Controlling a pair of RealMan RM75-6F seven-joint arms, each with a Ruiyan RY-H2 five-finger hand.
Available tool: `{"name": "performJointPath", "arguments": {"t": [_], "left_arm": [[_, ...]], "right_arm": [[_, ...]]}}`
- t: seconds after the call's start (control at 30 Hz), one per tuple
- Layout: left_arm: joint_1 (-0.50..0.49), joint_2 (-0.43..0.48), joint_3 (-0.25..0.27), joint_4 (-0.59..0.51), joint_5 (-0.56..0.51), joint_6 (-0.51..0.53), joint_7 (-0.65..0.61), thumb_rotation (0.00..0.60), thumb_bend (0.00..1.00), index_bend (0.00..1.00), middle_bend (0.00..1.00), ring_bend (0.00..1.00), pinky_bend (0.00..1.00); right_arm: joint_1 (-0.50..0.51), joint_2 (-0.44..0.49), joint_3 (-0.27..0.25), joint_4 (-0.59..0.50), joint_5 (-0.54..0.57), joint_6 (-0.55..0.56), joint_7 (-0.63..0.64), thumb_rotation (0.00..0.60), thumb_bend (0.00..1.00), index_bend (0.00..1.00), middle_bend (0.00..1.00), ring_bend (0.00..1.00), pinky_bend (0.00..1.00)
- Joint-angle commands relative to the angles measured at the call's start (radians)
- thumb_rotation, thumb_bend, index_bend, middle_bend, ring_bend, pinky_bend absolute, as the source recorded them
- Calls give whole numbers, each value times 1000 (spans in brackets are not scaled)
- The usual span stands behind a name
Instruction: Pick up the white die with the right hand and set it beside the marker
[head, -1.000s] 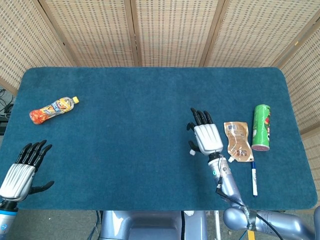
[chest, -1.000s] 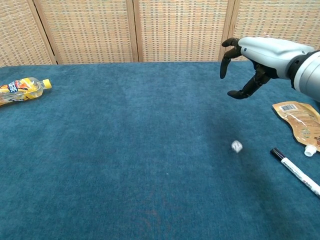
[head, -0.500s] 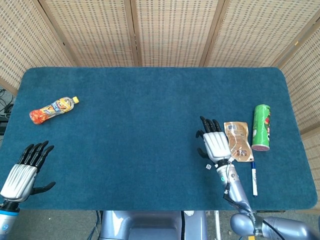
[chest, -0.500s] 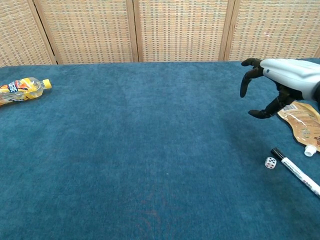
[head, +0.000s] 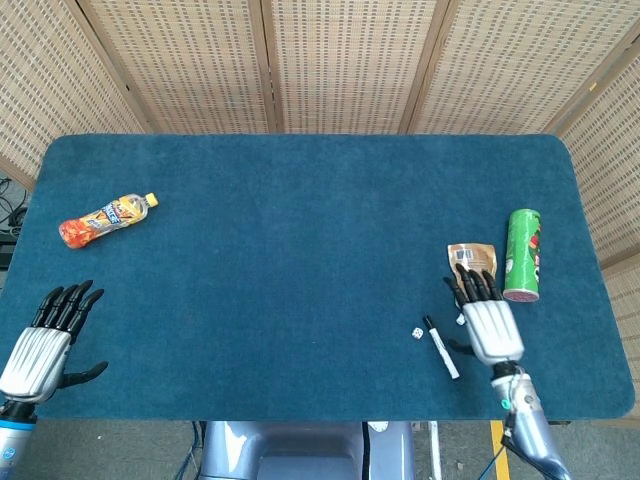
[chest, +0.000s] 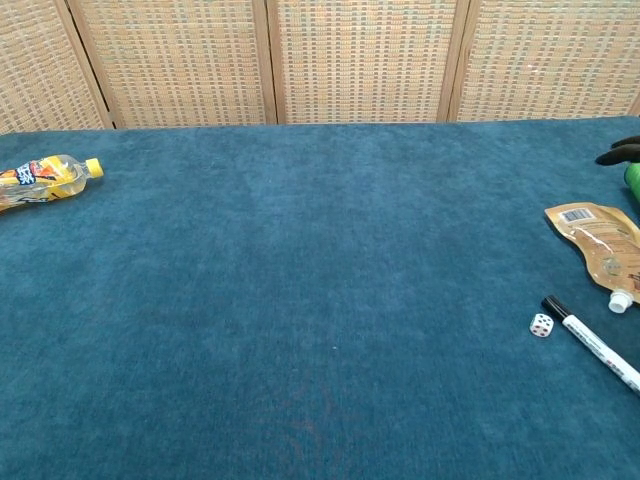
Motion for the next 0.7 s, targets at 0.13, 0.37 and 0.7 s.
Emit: {"name": "performJointPath", "arguments": {"t": [0.13,0.37,0.7], "left_arm": [[3,-2,0,-2,2,6,10,600,113,0,0,0,0],[6,-3,-5,2,-9,8,23,600,114,0,0,0,0],[7,-9,-17,22,-56,-9,37,600,113,0,0,0,0]], "right_arm": [[-107,57,-60,23,-121,114,89,600,135,19,0,0,0],[-172,72,-86,99,-179,154,171,600,105,0,0,0,0],[-191,80,-60,129,-200,141,222,600,105,0,0,0,0]]}}
